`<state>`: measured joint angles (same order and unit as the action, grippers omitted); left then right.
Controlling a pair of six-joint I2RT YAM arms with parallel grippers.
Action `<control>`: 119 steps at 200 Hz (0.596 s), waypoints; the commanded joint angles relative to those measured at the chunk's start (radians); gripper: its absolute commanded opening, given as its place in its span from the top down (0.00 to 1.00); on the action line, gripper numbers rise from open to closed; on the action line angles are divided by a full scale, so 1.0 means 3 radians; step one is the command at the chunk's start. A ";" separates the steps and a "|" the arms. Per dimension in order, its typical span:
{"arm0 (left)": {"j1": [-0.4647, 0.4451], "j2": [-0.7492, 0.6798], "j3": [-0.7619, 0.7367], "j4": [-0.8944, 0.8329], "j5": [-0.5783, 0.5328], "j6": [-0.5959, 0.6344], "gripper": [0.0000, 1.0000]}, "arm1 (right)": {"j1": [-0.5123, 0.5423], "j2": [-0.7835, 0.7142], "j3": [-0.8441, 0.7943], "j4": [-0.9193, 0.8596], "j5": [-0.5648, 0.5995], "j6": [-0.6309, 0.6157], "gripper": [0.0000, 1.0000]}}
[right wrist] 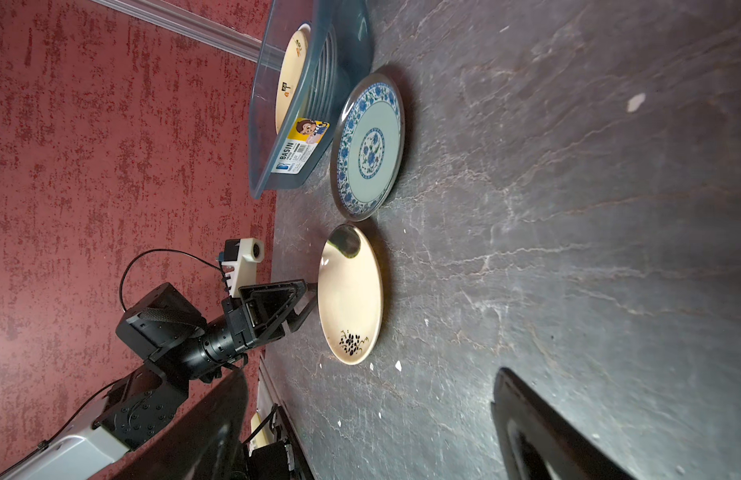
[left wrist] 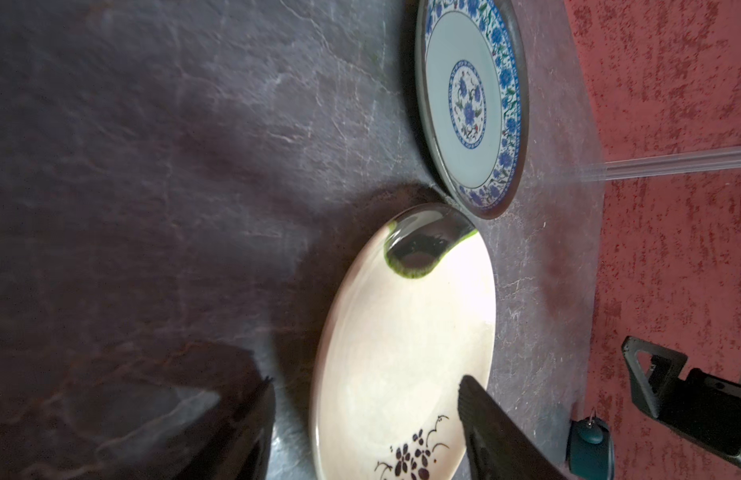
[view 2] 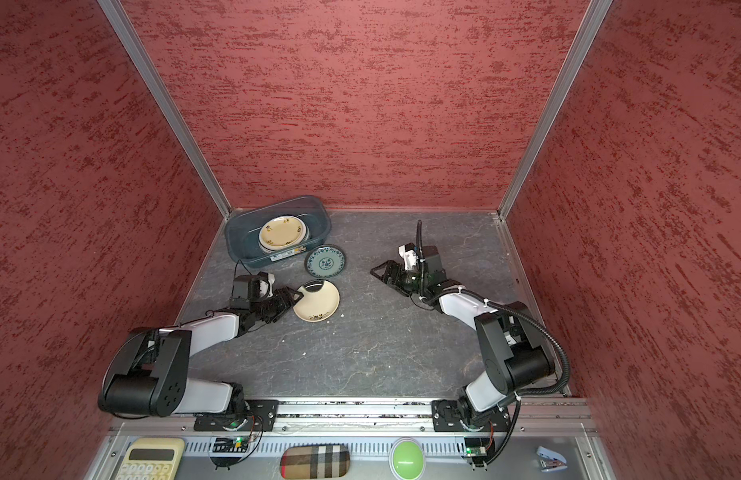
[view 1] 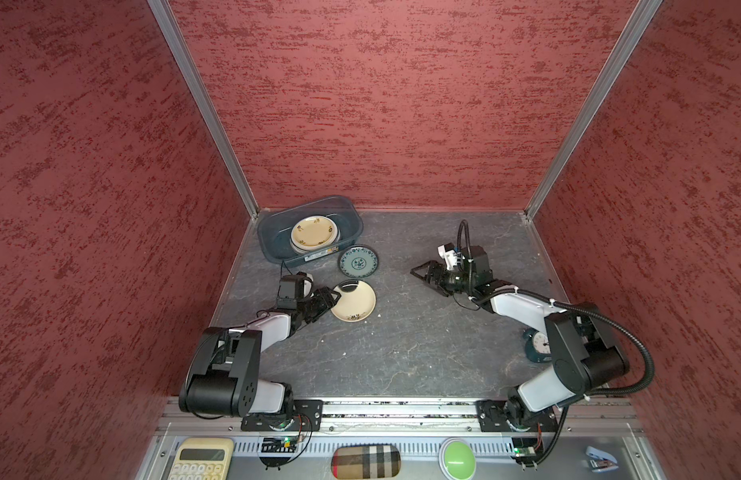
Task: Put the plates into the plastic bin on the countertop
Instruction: 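Press the left gripper onto the flower-motif plate rim and tilt it up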
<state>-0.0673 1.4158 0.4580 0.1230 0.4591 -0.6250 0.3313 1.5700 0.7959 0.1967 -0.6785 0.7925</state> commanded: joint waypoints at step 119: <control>-0.0086 0.0290 0.0021 0.0097 -0.0204 -0.0002 0.74 | 0.0026 -0.0075 -0.0032 0.0007 0.0178 -0.0054 0.07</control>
<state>-0.0864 1.4757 0.4690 0.1440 0.4149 -0.6094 0.3313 1.5745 0.7956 0.1902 -0.6533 0.7879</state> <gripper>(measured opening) 0.287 0.930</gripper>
